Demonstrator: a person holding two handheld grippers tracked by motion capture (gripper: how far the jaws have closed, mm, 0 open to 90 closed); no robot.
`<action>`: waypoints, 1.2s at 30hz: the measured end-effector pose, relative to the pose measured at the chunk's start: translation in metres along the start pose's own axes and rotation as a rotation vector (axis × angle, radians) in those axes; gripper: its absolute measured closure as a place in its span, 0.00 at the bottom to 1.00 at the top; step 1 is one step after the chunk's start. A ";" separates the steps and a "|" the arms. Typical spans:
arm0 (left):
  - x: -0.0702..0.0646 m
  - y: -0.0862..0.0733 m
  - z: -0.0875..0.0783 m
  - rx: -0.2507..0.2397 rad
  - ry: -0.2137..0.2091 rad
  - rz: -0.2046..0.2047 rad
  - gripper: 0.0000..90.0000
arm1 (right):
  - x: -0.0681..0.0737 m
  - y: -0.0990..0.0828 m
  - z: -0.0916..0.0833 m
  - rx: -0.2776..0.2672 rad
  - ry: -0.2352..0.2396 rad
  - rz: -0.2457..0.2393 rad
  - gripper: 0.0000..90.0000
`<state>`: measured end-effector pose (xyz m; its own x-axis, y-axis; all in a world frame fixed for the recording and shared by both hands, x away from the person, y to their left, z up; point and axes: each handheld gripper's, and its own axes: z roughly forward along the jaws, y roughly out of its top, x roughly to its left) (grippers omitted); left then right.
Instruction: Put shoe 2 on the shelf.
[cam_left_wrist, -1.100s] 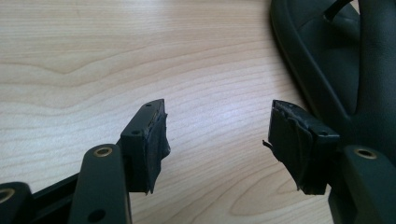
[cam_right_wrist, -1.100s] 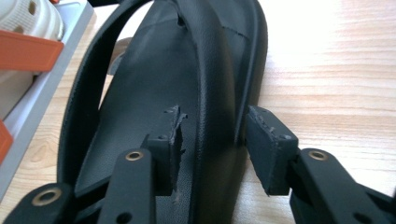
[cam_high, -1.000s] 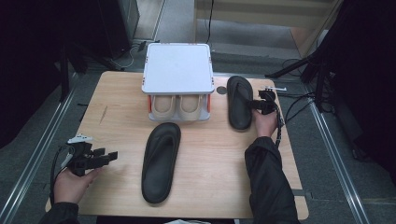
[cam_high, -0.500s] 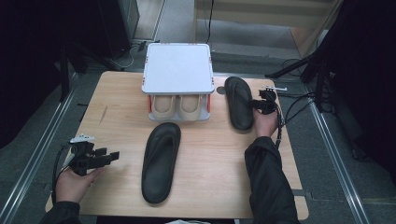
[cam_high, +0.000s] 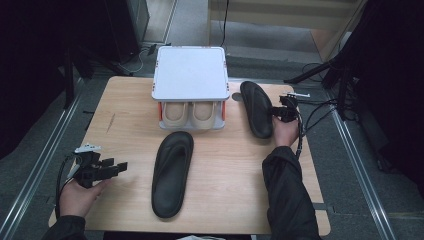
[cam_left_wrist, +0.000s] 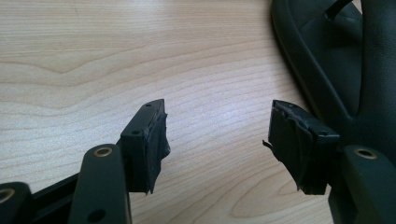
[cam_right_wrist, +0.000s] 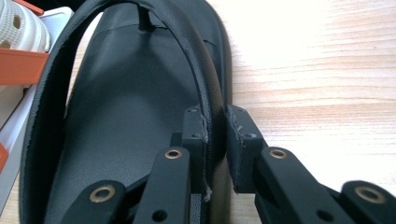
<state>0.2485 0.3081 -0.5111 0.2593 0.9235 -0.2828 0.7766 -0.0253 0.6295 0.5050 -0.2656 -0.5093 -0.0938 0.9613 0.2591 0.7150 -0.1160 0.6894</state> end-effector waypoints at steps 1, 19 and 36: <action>0.000 0.000 0.000 0.000 0.000 0.000 0.42 | 0.000 0.000 -0.001 0.001 0.003 0.004 0.90; -0.002 0.005 0.003 0.003 -0.016 0.007 0.41 | 0.004 0.002 -0.016 -0.007 0.006 -0.018 0.91; -0.014 0.023 0.019 0.015 -0.065 0.069 0.41 | 0.008 -0.017 -0.049 -0.012 0.016 -0.050 0.91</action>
<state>0.2737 0.2871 -0.5062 0.3490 0.8926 -0.2854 0.7639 -0.0946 0.6384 0.4578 -0.2686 -0.4861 -0.1399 0.9619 0.2348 0.7010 -0.0713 0.7096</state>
